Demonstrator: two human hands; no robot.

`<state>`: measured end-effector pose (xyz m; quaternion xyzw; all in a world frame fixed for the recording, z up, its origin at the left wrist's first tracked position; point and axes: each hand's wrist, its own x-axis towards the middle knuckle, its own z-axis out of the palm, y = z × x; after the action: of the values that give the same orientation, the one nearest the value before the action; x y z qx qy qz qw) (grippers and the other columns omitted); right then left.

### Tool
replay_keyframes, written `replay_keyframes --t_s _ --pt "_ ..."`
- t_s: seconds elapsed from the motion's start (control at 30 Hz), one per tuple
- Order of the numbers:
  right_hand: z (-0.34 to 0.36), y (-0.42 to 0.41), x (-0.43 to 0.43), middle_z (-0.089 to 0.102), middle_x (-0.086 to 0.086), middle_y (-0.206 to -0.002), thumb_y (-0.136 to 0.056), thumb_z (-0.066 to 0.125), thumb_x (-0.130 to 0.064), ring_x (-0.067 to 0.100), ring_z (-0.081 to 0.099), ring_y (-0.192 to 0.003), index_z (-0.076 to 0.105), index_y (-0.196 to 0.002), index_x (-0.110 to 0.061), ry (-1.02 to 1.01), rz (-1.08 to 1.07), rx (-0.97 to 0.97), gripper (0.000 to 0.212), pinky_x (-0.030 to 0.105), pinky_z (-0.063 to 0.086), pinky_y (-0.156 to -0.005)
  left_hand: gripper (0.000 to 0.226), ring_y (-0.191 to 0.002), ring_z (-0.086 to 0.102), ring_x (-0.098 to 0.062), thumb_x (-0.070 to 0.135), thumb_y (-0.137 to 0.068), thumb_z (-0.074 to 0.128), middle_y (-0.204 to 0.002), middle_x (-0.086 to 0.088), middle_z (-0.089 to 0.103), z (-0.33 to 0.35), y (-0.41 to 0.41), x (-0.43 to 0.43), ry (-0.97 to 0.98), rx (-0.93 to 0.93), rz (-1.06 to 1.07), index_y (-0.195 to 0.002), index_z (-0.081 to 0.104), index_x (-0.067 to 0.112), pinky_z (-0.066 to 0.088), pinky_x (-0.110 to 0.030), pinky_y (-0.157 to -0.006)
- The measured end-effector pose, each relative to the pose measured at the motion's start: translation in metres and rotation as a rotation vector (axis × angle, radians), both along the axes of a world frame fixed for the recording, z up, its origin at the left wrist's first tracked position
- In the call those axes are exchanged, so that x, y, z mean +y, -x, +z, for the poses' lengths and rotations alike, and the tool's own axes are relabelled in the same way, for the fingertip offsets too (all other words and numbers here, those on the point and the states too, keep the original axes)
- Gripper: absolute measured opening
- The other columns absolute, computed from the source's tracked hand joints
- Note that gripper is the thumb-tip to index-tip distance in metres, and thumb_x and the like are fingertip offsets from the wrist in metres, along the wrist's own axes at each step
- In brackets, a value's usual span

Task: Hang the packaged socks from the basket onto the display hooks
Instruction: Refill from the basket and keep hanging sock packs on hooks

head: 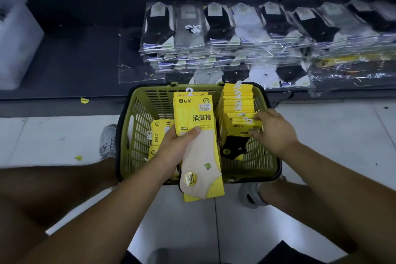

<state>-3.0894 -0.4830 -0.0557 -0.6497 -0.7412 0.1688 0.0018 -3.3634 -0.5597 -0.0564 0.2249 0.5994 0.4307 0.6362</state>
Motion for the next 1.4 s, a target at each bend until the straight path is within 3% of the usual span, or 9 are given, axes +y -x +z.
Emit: replay_keyframes --t_s 0.2,0.43,0.6,0.8,0.87,1.03,1.2,1.33,1.4 --pt "-0.005 -0.001 0.004 0.055 0.006 -0.116 -0.088 0.074 -0.031 0.027 0.051 -0.116 0.069 -0.113 -0.02 0.047 0.037 -0.055 0.027 0.037 0.052 -0.085 0.024 -0.089 0.08 -0.011 0.02 -0.098 0.073 -0.103 0.008 0.083 -0.003 0.0 0.003 -0.001 0.013 0.007 -0.122 0.069 0.023 0.06 -0.028 -0.071" --pt "0.058 -0.017 0.04 0.067 -0.007 -0.093 -0.083 0.082 -0.025 0.013 0.063 -0.087 0.059 -0.081 -0.029 0.269 0.103 0.224 0.023 0.028 0.042 -0.073 0.026 -0.1 0.078 -0.015 0.025 -0.101 0.07 -0.115 0.003 0.08 0.008 0.016 0.023 -0.056 0.117 -0.024 -0.127 0.07 0.02 0.059 -0.031 -0.08" --pt "0.1 -0.002 0.049 0.068 -0.015 -0.101 -0.085 0.079 -0.033 -0.003 0.06 -0.094 0.064 -0.09 -0.037 0.276 0.141 0.396 0.016 0.019 0.041 -0.079 0.022 -0.107 0.076 -0.013 0.031 -0.104 0.066 -0.116 0.01 0.08 0.015 0.029 0.037 -0.123 0.172 -0.047 -0.125 0.071 0.028 0.058 -0.035 -0.092" --pt "0.116 0.051 0.043 0.072 -0.004 -0.106 -0.094 0.069 -0.025 0.009 0.067 -0.098 0.068 -0.107 -0.021 0.352 0.168 0.689 0.014 0.029 0.051 -0.087 0.014 -0.096 0.07 0.014 0.03 -0.108 0.058 -0.101 0.033 0.077 0.027 0.026 0.038 -0.163 0.171 -0.129 -0.114 0.067 0.039 0.053 -0.009 -0.079" --pt "0.11 0.066 0.041 0.07 -0.003 -0.104 -0.095 0.068 -0.025 -0.001 0.063 -0.084 0.068 -0.11 -0.017 0.284 0.132 0.7 0.017 0.021 0.048 -0.077 0.017 -0.102 0.072 0.009 0.032 -0.109 0.054 -0.106 0.028 0.078 0.032 0.021 0.037 -0.158 0.116 -0.133 -0.117 0.068 0.036 0.053 -0.013 -0.084" --pt "0.094 0.082 0.036 0.067 0.016 -0.088 -0.095 0.069 -0.02 0.019 0.054 -0.062 0.066 -0.104 -0.009 0.245 -0.056 0.856 0.015 0.034 0.049 -0.063 0.053 -0.104 0.076 -0.003 0.064 -0.084 0.057 -0.112 0.015 0.081 0.04 0.016 0.033 -0.203 0.019 -0.154 -0.124 0.068 0.03 0.059 -0.017 -0.08" --pt "0.074 0.07 0.037 0.069 0.011 -0.092 -0.092 0.073 -0.026 0.017 0.069 -0.069 0.068 -0.099 -0.01 0.257 -0.281 1.032 0.017 0.032 0.059 -0.061 0.041 -0.105 0.078 -0.014 0.044 -0.082 0.078 -0.112 0.005 0.082 0.031 0.01 0.031 -0.161 0.085 -0.193 -0.119 0.069 0.028 0.061 -0.031 -0.091" --pt "0.038 0.026 0.039 0.067 -0.005 -0.081 -0.091 0.071 -0.027 0.011 0.065 -0.073 0.067 -0.083 -0.018 0.051 -0.273 0.538 0.013 0.016 0.046 -0.064 0.022 -0.1 0.08 -0.014 0.029 -0.096 0.075 -0.108 0.005 0.083 0.019 0.011 0.028 -0.116 0.053 -0.106 -0.117 0.072 0.026 0.062 -0.023 -0.078" --pt "0.021 0.009 0.032 0.065 -0.003 -0.09 -0.087 0.076 -0.025 0.018 0.063 -0.085 0.068 -0.094 -0.018 0.039 -0.168 0.271 0.013 0.024 0.044 -0.072 0.021 -0.098 0.08 -0.014 0.028 -0.097 0.074 -0.107 0.004 0.083 0.015 0.014 0.027 -0.083 0.016 -0.042 -0.118 0.072 0.025 0.062 -0.022 -0.073"
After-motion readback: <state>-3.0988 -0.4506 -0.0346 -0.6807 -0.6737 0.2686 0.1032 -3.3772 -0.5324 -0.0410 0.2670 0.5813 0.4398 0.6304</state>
